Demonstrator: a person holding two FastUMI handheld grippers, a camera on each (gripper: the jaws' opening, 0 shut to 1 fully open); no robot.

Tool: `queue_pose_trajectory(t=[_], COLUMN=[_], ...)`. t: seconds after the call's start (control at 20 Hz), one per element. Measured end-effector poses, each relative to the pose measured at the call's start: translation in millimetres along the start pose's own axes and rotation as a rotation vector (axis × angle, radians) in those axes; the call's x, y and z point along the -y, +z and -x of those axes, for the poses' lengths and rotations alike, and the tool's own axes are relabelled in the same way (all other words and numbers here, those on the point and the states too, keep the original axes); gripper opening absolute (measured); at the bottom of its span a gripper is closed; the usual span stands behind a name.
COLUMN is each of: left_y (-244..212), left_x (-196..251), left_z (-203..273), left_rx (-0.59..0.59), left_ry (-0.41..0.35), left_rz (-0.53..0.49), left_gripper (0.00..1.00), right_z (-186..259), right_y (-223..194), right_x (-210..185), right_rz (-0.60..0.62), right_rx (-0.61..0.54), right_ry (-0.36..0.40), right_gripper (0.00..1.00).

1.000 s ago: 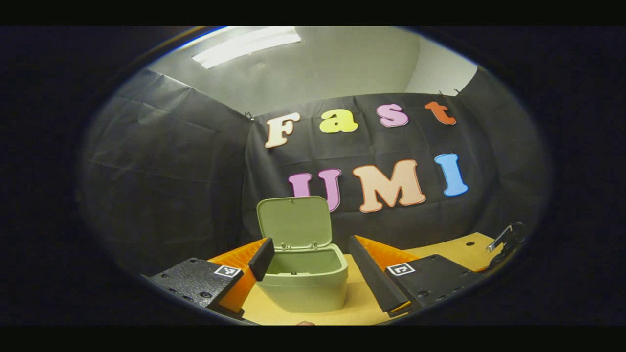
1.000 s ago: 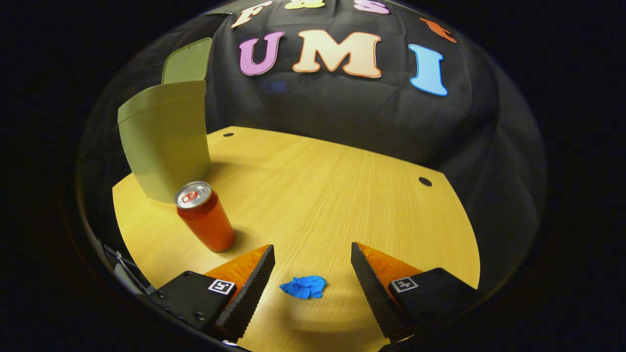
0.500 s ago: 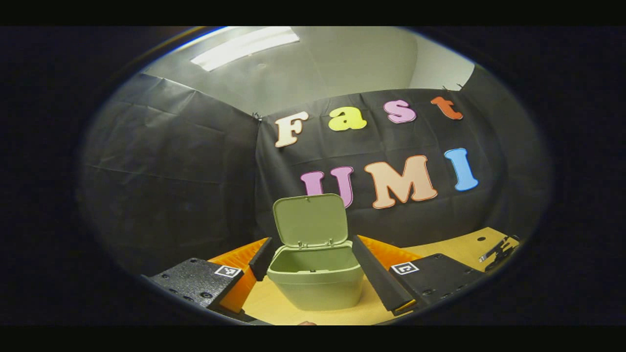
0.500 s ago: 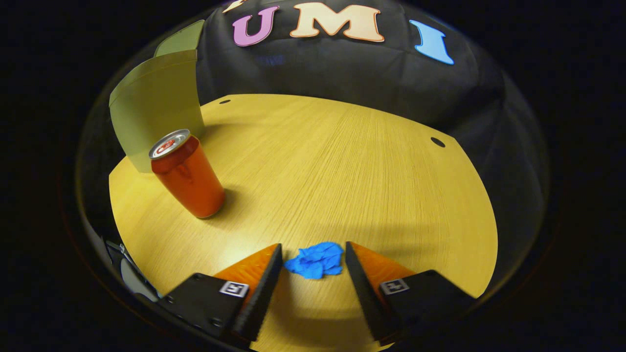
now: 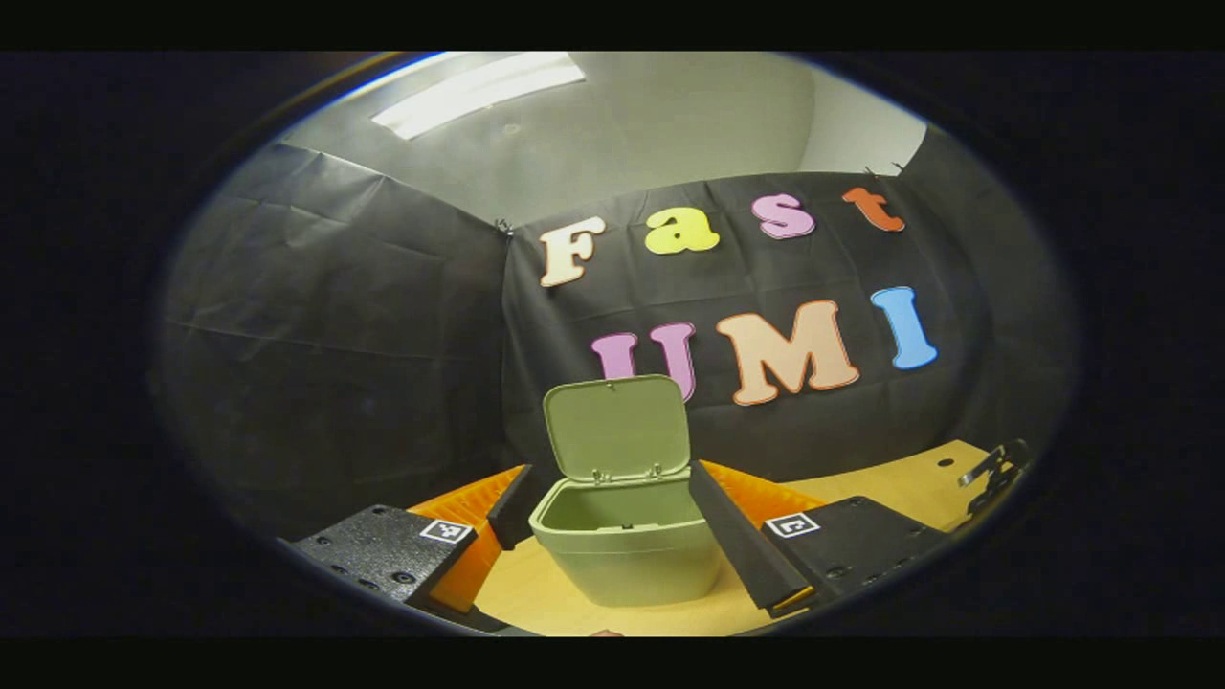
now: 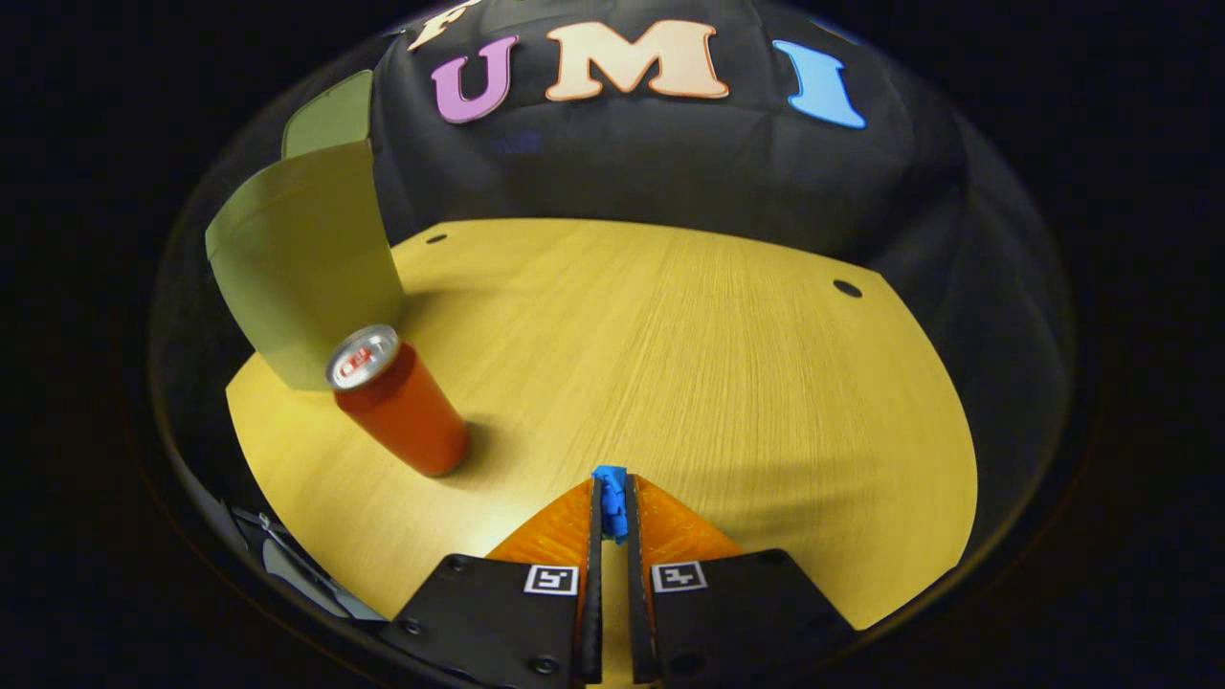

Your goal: Press the lid of the desktop garbage bin to open it, pick up the crumpled paper on the desktop and throw it into the bin, then pick up the pop can on the desktop and drop it into the bin, and finally close the garbage bin lid.

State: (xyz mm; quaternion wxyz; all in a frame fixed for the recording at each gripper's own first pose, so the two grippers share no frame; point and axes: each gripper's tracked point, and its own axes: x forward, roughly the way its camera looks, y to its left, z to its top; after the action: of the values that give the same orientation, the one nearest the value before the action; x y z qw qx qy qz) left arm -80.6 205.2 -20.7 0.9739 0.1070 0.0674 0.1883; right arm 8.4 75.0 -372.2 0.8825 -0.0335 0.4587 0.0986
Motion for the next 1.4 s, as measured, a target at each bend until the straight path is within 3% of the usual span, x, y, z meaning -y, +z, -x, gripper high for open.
queue_pose_trajectory(t=[0.1, 0.2, 0.25, 0.7, 0.85, 0.9, 1.05, 1.15, 1.25, 1.4], left_y=[-1, -4, -7, -41, -48, -50, -59, -64, -65, -70], left_x=[-2, -5, -7, -40, -51, -55, -65, -74, -81, -90], left_z=[-4, -8, -10, -27, -35, -37, -43, -46, -47, -46], left_rx=[0.001, 0.0, -0.004, -0.054, -0.06, -0.063, -0.077, -0.086, -0.094, -0.098], left_ry=[-0.006, -0.012, -0.015, -0.002, -0.001, 0.002, 0.007, 0.016, 0.019, 0.03], left_rz=[0.01, 0.017, 0.022, 0.029, 0.034, 0.034, 0.031, 0.025, 0.026, 0.018], left_gripper=[0.95, 0.95, 1.0, 0.99, 0.95, 0.99, 1.0, 0.95, 0.99, 0.95], right_z=[13, 29, 31, 51, 60, 63, 70, 72, 72, 73], right_y=[32, 62, 77, 188, 227, 239, 268, 282, 290, 299], right_x=[-14, -25, -32, -85, -111, -120, -151, -173, -197, -231], right_rz=[0.0, -0.002, 0.001, 0.04, 0.062, 0.07, 0.1, 0.12, 0.14, 0.168], right_rx=[0.063, 0.122, 0.148, 0.362, 0.448, 0.475, 0.536, 0.561, 0.572, 0.584], right_ry=[0.014, 0.023, 0.028, 0.073, 0.098, 0.111, 0.152, 0.18, 0.218, 0.274], right_gripper=[0.14, 0.13, 0.13, 0.13, 0.13, 0.13, 0.13, 0.13, 0.13, 0.13])
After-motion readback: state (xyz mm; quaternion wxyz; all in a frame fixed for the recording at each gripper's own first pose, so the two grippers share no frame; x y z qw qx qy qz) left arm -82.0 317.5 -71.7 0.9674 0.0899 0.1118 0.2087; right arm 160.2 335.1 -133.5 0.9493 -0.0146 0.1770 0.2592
